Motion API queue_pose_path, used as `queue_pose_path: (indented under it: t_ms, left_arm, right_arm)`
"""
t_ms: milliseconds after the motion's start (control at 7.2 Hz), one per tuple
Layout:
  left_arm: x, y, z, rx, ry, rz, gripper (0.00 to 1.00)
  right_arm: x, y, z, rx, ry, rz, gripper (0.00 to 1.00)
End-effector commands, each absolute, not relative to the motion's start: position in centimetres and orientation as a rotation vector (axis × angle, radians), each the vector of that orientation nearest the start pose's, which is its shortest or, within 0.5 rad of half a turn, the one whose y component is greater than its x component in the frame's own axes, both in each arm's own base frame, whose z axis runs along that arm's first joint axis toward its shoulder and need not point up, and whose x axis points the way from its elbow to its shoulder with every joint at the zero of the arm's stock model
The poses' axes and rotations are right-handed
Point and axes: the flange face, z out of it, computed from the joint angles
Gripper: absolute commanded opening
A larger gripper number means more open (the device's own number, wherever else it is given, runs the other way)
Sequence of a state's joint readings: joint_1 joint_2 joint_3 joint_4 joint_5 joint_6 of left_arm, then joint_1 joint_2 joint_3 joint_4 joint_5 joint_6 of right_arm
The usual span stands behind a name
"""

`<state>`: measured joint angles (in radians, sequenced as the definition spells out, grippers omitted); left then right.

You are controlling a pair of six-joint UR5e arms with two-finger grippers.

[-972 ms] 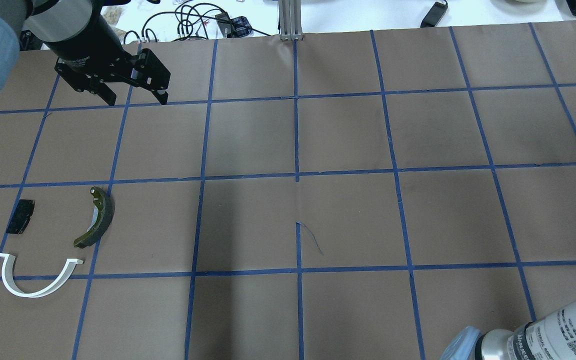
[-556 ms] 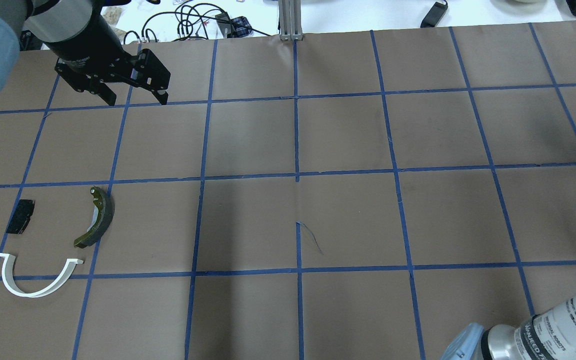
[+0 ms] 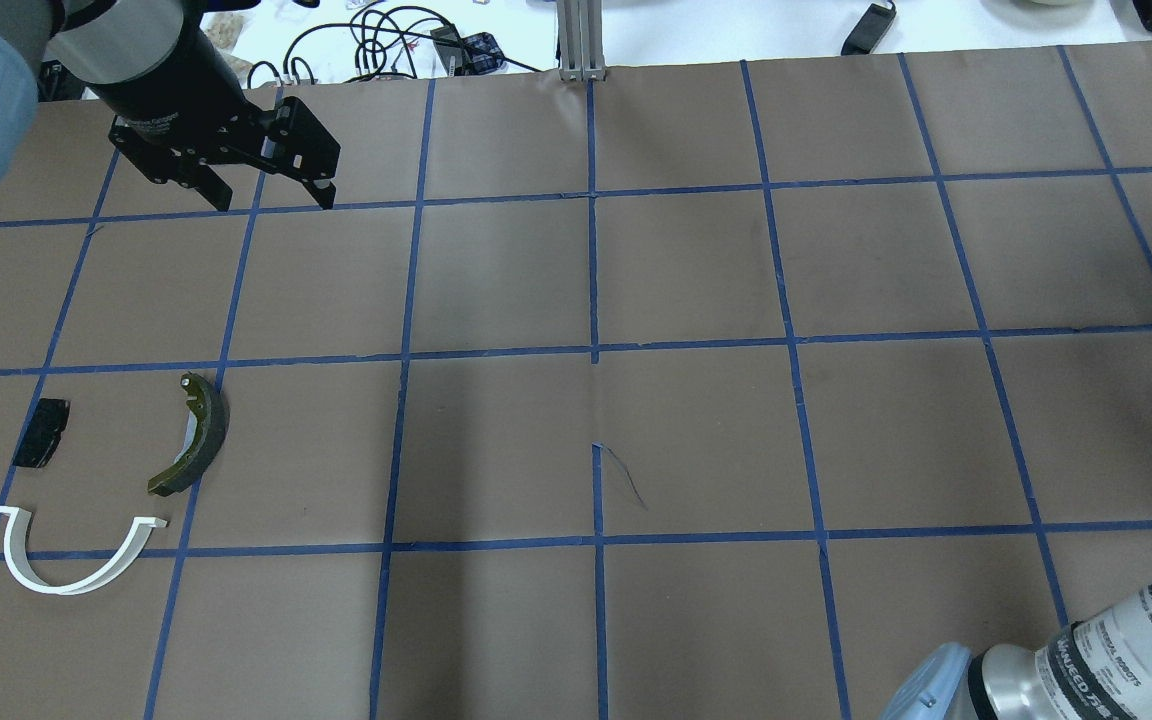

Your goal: Place bearing gear from tray to pile

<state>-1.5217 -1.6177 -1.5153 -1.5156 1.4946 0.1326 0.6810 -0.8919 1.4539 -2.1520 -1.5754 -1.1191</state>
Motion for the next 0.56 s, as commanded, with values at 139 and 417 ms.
queue_pose_path:
  t_ms: [139, 417]
  left_arm:
    - [-11.44, -52.36, 49.88, 0.142, 3.205, -0.117, 1.0]
    - [-11.44, -52.41, 49.8, 0.142, 3.205, -0.114, 1.0]
  right_arm:
    - [-46.05, -54.5, 17.92, -0.352, 3.129, -0.01, 0.66]
    - [-46.16, -54.49, 17.87, -0.345, 3.128, -0.014, 0.27]
